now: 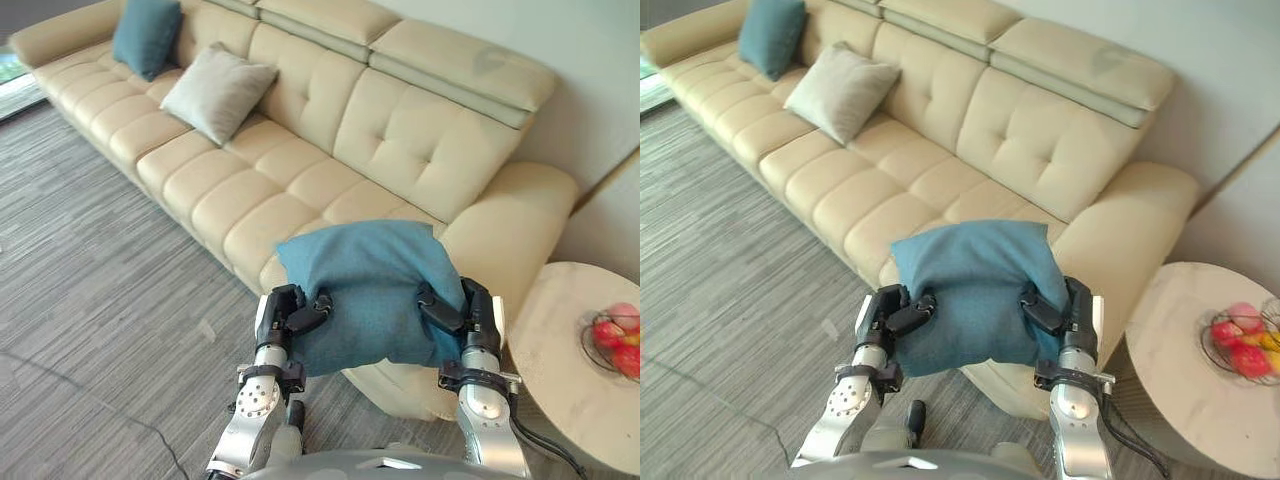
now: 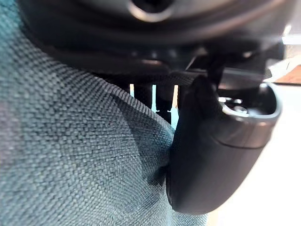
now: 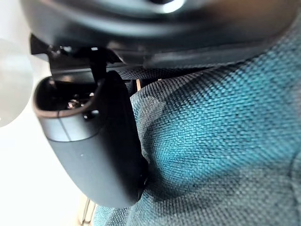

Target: Pick up cushions and gather them together orderly.

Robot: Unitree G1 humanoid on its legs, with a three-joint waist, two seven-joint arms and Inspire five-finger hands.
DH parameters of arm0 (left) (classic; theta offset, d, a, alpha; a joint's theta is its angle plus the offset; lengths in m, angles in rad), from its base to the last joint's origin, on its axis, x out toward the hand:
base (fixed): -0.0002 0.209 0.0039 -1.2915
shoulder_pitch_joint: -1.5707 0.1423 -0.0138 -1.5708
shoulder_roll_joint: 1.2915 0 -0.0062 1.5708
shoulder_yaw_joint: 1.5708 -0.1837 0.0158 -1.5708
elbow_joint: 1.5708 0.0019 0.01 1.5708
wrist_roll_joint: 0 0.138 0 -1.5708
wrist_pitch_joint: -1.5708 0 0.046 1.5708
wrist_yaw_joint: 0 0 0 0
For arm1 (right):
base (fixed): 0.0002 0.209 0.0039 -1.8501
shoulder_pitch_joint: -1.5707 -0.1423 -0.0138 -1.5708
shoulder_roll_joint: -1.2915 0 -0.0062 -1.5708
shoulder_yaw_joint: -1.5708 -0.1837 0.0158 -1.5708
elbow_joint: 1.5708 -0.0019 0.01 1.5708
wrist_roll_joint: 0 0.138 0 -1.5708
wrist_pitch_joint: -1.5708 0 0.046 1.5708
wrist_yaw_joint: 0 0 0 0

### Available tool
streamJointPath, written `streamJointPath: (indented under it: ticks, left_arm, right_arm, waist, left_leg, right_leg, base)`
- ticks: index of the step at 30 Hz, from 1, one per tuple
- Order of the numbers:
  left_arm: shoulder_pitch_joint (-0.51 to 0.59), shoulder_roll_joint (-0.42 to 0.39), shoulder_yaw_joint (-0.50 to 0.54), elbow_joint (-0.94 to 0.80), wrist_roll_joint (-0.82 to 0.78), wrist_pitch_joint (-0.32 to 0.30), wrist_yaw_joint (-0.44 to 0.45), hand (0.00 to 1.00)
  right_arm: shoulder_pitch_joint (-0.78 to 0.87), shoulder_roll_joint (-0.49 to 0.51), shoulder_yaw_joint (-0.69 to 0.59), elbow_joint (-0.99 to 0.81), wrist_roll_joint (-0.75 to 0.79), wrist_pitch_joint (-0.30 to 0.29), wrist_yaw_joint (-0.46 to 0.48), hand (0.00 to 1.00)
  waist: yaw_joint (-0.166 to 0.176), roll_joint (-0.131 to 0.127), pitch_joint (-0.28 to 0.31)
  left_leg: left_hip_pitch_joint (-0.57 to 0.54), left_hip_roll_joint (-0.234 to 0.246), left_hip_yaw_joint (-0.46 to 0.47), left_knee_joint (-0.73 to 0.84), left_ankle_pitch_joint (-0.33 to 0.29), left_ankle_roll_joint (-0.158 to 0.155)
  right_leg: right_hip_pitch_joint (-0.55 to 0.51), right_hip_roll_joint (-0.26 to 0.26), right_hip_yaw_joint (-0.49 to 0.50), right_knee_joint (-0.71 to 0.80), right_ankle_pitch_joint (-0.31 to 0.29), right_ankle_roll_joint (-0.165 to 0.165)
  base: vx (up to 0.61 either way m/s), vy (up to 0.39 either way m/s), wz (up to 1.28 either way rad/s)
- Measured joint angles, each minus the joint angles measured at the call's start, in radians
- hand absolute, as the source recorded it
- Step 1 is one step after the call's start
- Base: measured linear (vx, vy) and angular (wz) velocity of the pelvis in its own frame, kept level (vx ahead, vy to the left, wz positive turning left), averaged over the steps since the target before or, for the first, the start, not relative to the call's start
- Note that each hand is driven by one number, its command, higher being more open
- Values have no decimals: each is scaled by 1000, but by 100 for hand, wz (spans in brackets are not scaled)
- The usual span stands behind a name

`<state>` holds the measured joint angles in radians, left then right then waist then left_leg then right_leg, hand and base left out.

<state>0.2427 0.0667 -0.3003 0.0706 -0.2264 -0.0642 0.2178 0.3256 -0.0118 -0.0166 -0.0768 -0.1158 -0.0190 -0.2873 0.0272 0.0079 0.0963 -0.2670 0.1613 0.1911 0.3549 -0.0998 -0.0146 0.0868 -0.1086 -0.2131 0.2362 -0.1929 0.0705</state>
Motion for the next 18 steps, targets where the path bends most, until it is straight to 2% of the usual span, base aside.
streamJointPath:
  ticks: [1,3,4,6,8,11,12,13,14,15,16,17,18]
  left_arm:
    - [0,0,1,0,0,0,0,0]
    - [-1,0,4,0,0,0,0,0]
    - [-1,0,4,0,0,0,1,0]
    - [0,10,6,0,0,0,15,0]
    - [0,17,4,0,0,1,19,0]
    - [0,18,-24,0,1,1,16,0]
    - [-2,20,-39,4,1,1,16,0]
    - [-14,21,-61,43,1,0,13,0]
    - [-18,27,-65,50,1,0,13,0]
    - [-21,39,-66,56,1,1,13,0]
    - [-21,49,-66,58,1,1,13,0]
    - [-20,66,-66,69,1,2,13,0]
    - [-20,76,-62,80,1,3,18,0]
  right_arm:
    - [-1,0,0,-1,0,0,1,0]
    - [-8,0,-1,1,0,0,6,0]
    - [-13,-2,-1,4,0,0,8,0]
    - [-34,0,-1,22,0,1,13,0]
    - [-42,6,-1,28,0,1,16,0]
    - [-35,3,-14,31,-1,1,11,0]
    - [-35,2,-22,36,-1,1,5,0]
    - [-36,-2,-35,66,-4,1,-2,0]
    - [-35,-1,-35,75,-5,1,-4,0]
    - [-37,4,-34,94,-12,1,-4,0]
    - [-39,6,-32,107,-15,1,-4,0]
    - [-40,9,-27,136,-20,1,-2,0]
    - [-41,10,-8,154,-20,2,-1,0]
  waist:
    - [2,-1,0]
    - [6,-18,-5]
    - [10,-19,-4]
    - [21,-23,-4]
    - [31,-33,-3]
    - [27,-51,1]
    - [24,-58,4]
    - [15,-56,2]
    - [14,-63,4]
    - [10,-86,8]
    - [8,-98,9]
    - [-3,-108,6]
    - [-18,-105,1]
  left_leg:
    - [-2,-4,2,-3,2,2]
    - [-15,-66,-19,-48,70,11]
    - [-23,-72,-21,-49,76,19]
    - [-34,-83,-30,-52,78,25]
    - [-31,-92,-31,-56,76,18]
    - [-9,-101,-13,-77,68,9]
    - [1,-108,-1,-70,52,13]
    - [33,-116,25,-81,31,26]
    - [49,-122,35,-89,27,31]
    - [80,-136,54,-108,16,45]
    - [99,-141,66,-120,14,55]
    - [131,-144,75,-140,4,73]
    - [155,-135,81,-161,-1,72]
  right_leg:
    - [-1,-4,0,0,0,0]
    - [-17,-50,0,8,-16,2]
    - [-26,-56,0,18,-20,5]
    - [-22,-61,6,-12,-30,9]
    - [6,-61,6,-58,-12,32]
    - [1,-80,14,-40,-13,39]
    - [-7,-92,29,-10,-19,47]
    - [-90,-121,69,178,-25,41]
    - [-122,-134,79,246,-23,34]
    - [-182,-158,90,375,-7,10]
    - [-214,-172,91,435,11,-17]
    - [-249,-178,97,509,20,-42]
    - [-270,-140,110,492,-35,-28]
  base:
    - [79,96,48]
    - [112,145,74]
    - [99,107,59]
    - [48,37,25]
    - [9,-6,7]
    - [0,18,-16]
    - [37,141,-46]
    - [58,179,-46]
    - [98,223,-52]
    - [101,160,-37]
    - [150,168,-44]
    - [164,126,-36]
    - [160,107,-28]
